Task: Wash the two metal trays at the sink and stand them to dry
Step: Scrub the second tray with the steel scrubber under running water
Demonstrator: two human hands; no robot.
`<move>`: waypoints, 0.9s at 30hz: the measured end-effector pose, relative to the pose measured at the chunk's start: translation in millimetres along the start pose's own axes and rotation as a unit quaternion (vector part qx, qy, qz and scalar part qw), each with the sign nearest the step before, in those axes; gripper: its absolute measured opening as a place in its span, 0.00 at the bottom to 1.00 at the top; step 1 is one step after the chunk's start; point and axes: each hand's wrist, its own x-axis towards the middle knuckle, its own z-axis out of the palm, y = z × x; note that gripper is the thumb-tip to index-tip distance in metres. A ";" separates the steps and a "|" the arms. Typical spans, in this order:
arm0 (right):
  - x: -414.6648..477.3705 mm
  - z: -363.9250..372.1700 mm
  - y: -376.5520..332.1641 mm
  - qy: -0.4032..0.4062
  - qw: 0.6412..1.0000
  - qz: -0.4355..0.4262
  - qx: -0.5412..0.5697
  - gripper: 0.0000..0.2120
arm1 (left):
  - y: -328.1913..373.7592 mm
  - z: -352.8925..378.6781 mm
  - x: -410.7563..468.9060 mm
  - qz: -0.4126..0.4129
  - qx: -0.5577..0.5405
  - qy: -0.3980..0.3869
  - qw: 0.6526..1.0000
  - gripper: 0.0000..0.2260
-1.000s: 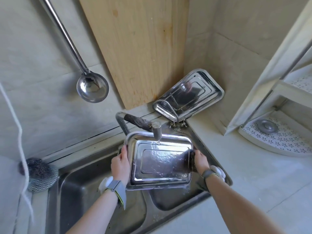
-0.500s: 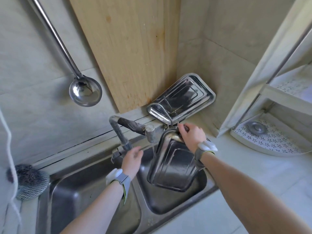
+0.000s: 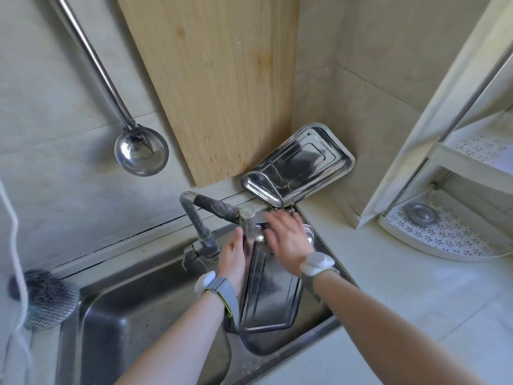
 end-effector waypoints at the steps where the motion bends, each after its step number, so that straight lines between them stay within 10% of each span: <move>1: -1.5 -1.7 13.5 0.007 0.996 0.083 0.008 0.22 | 0.6 -3.7 -0.2 -0.007 -0.015 0.006 1.000 0.31; 3: -4.4 -1.5 16.5 0.004 0.979 0.202 0.016 0.24 | 0.3 -3.3 0.7 -0.007 -0.012 0.007 1.000 0.30; 8: -5.9 10.8 -30.7 -0.008 0.998 -0.061 0.017 0.24 | -13.4 6.6 11.8 -0.011 0.022 0.010 1.000 0.38; 13: -10.6 8.3 20.1 0.001 0.961 0.275 0.032 0.23 | -2.8 -3.9 -2.9 -0.011 -0.017 0.016 1.000 0.28; 18: -6.2 21.3 -44.9 0.009 0.999 -0.032 0.019 0.21 | -10.8 7.2 6.1 -0.001 0.059 0.000 0.998 0.27; 21: -10.1 12.2 -4.0 0.029 0.994 0.099 0.028 0.20 | -9.7 -12.8 6.7 -0.016 -0.044 0.034 0.998 0.27; 24: -21.2 2.6 20.0 0.025 0.898 0.360 0.253 0.17 | -8.4 -25.8 5.9 -0.021 -0.134 0.045 0.990 0.25; 27: -19.0 7.1 9.2 0.063 0.798 0.430 0.418 0.16 | -4.9 -30.4 3.3 -0.047 -0.170 0.052 0.983 0.22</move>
